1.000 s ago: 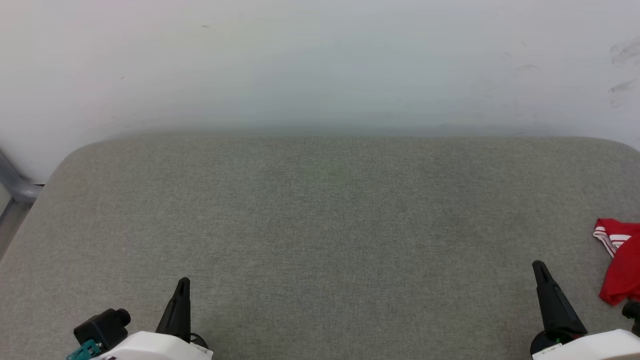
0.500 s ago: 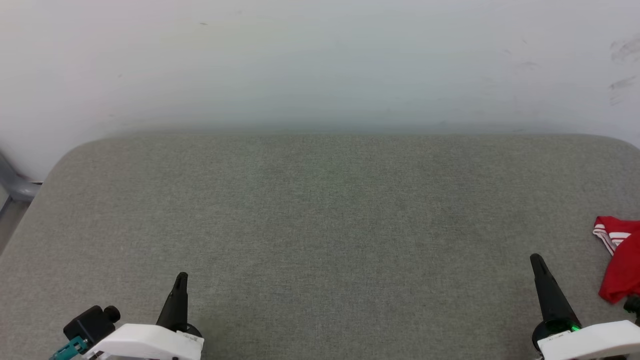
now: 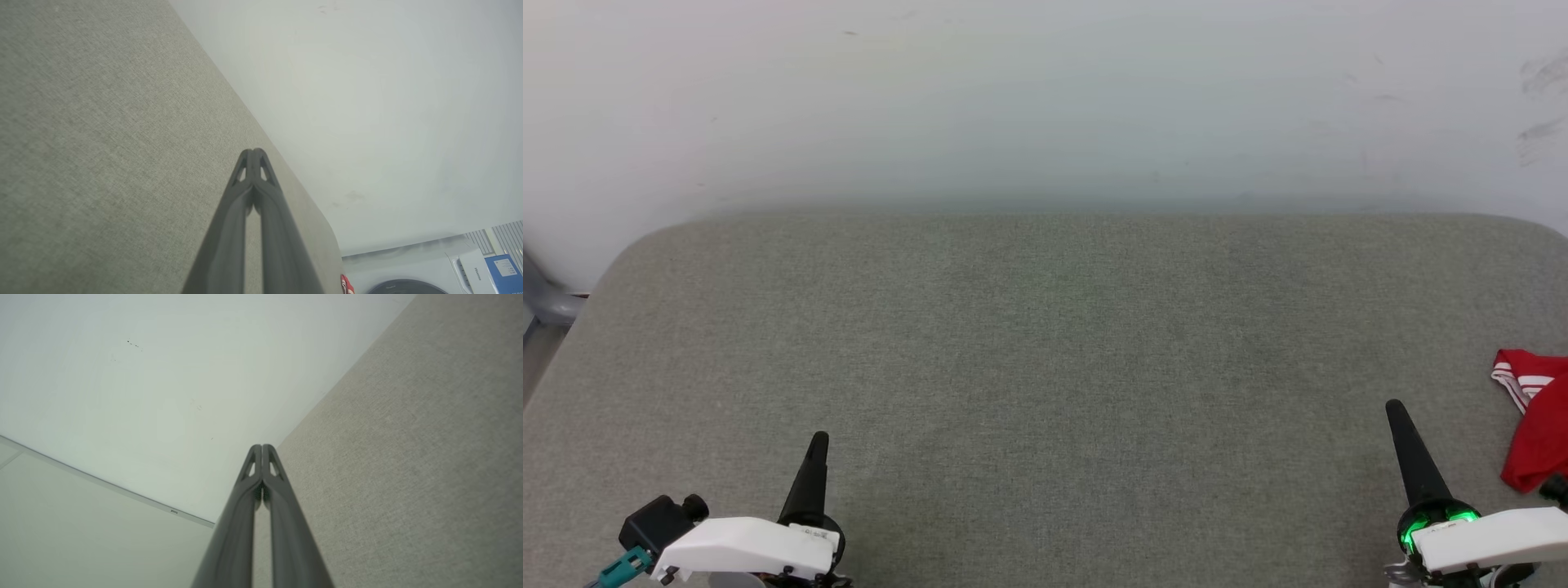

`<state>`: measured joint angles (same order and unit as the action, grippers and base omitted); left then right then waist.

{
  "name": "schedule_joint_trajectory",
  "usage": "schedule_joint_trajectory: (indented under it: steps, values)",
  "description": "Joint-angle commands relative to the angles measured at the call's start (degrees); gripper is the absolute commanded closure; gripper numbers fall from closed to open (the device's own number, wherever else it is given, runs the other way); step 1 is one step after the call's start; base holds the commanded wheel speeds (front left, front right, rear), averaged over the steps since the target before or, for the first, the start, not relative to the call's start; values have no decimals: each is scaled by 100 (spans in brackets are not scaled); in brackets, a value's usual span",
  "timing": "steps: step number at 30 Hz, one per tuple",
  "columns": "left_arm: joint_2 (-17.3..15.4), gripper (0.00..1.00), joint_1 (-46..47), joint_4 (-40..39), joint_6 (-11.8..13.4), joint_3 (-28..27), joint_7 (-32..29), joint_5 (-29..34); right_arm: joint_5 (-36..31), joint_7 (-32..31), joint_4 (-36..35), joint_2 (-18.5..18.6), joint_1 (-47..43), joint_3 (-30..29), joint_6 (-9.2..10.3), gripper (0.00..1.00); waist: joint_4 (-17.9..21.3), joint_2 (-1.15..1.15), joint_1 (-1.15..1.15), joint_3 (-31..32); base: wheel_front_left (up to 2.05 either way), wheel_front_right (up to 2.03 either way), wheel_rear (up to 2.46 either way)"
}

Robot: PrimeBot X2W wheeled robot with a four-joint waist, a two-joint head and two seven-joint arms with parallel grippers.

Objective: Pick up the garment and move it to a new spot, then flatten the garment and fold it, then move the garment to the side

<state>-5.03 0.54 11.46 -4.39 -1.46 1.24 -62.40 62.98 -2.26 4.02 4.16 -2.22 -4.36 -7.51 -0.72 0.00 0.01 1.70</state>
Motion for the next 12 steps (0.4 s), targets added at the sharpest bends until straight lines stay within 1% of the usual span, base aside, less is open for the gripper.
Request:
schedule_joint_trajectory:
  steps: [1,12]
  values:
    - [-8,100,157,-29,-35,-38,-23,-107,134,-15,0,54,121,7,1,100,1,0,-1,-2,0,0,0]
    - [47,100,259,31,-98,-148,-194,-732,782,-66,215,52,299,6,1,100,13,0,-1,-35,0,0,0]
